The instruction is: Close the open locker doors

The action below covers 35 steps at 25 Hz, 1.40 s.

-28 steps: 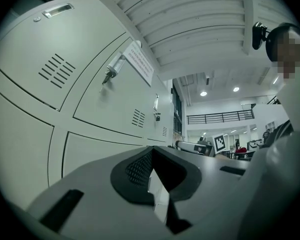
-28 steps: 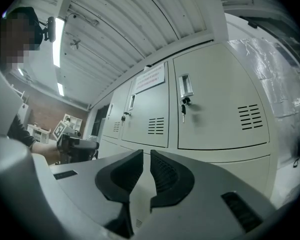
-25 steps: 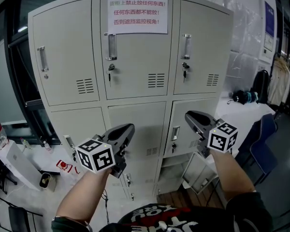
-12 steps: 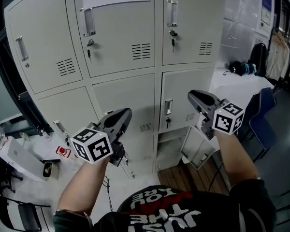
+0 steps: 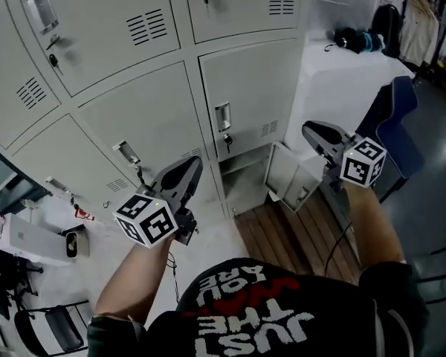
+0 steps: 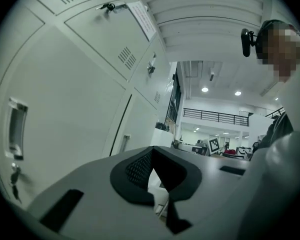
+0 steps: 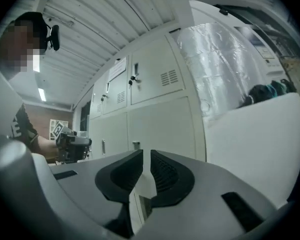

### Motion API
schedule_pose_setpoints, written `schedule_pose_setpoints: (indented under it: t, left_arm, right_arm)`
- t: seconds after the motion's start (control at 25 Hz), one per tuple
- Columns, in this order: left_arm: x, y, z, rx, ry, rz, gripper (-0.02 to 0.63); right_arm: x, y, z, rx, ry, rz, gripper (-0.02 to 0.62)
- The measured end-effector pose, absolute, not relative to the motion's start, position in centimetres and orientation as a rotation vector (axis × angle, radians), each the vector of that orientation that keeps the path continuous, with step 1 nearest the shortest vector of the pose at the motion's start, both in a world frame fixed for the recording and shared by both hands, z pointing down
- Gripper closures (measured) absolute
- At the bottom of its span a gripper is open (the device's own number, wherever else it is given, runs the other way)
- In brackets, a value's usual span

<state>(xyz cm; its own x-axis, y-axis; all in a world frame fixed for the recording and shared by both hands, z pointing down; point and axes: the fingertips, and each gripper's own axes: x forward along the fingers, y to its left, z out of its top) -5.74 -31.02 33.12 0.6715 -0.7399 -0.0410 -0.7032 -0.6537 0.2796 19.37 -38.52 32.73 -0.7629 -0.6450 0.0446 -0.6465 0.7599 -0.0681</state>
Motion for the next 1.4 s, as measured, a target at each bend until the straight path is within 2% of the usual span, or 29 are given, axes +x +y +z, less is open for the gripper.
schedule_pose_setpoints:
  t: [0.32,0.6,0.72,1.0,1.4]
  left_arm:
    - [1.7,-33.3,41.7,2.602,-1.086,-0.15,0.603]
    - [6.8,-34.8,47.9,2.572,-1.039,-0.085,0.603]
    - [8.7,-35.2,50.4,2.566,-1.008,-0.058,0.603]
    - [12.5,-34.8,56.2,2.51,-0.925,0.013,0.603]
    - [15.3,-35.1,65.1,2.45,-0.882,0.1,0.603]
  right_arm:
    - [30.1,-40.8,44.9,1.142,-2.836,0.307,0.528]
    - [35.9,-41.4,54.3,1.058,-2.766,0.511,0.523]
    - [36.9,-41.3,57.7,0.988,-2.752,0.595,0.46]
    - [38.6,-40.1,64.5,0.84,-2.685,0.688,0.402]
    - [38.7,-37.9,76.4,0.68,-2.488,0.636,0.394]
